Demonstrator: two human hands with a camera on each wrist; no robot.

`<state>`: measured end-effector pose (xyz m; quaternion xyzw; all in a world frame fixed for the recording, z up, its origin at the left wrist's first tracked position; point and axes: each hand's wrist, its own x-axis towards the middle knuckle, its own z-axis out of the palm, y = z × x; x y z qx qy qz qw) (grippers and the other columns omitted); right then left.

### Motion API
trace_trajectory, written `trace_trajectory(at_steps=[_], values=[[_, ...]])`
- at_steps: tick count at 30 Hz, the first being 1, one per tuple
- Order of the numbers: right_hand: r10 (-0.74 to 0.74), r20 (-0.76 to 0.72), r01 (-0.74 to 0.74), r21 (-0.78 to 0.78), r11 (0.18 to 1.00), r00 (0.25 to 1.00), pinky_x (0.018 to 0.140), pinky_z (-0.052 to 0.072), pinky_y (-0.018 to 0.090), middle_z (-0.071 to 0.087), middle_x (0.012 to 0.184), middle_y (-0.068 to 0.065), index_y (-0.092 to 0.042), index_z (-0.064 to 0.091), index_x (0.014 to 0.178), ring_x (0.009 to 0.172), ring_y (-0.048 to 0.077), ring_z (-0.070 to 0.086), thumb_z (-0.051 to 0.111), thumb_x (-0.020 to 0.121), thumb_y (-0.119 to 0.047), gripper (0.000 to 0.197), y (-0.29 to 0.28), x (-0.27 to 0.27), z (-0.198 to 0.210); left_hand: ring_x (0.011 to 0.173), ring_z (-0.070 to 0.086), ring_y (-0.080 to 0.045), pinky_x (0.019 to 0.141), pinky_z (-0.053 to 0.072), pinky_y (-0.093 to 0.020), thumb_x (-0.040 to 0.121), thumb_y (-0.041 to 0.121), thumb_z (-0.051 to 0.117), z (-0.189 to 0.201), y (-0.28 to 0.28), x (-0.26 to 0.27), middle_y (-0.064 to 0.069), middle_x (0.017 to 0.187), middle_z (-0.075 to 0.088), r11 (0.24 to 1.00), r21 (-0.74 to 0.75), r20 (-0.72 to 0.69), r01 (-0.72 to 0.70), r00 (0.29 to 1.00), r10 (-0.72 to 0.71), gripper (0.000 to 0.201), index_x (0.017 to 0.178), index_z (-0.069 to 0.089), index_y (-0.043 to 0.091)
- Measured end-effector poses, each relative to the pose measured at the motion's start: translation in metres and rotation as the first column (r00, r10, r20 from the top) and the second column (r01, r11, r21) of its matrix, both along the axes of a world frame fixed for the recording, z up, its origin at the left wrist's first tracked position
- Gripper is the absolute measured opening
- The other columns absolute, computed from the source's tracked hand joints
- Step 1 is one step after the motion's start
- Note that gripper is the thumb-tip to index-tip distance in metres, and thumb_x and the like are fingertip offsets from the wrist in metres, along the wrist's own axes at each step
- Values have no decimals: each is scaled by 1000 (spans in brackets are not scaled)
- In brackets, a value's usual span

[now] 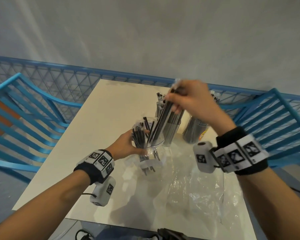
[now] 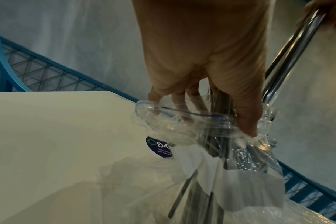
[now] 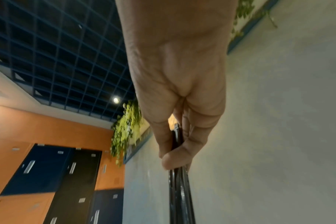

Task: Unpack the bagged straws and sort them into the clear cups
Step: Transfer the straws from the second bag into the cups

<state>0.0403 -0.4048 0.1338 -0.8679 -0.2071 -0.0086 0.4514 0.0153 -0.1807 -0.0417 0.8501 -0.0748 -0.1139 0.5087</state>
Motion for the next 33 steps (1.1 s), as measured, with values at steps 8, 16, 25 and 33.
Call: trace_trajectory(at_steps=[8,16,25,33], values=[[-184,241,134,209,969,953,63,58,22,71,76,3,-3,64,104,61,13,68,68,88,-23,26,-92,14,90,106,54,8,83,38,-1,69,17,88,-4,4,-3,12,119,62,1000,2,0,-11,1000,11,71,131,56,29],[-458,221,439,132,889,861,47,51,11,66,80,18,5,61,100,45,-1,63,67,89,-15,24,-132,62,22,106,50,16,81,36,4,68,19,89,-6,1,-4,20,116,59,1000,-11,-1,4,1000,-4,72,130,55,27],[-544,23,544,-82,835,839,43,45,5,68,90,16,-3,59,102,47,3,61,62,93,-17,18,-107,93,-88,109,53,10,86,37,0,67,24,89,-6,1,-8,16,121,60,1000,-4,-2,-5,1000,5,75,133,55,25],[-556,-150,532,-175,829,817,62,58,22,70,97,16,-4,57,120,57,8,66,70,87,-13,37,-107,96,-112,111,55,7,86,40,-5,67,19,90,-7,3,-9,17,120,62,999,-21,-18,-29,999,28,72,129,57,29]])
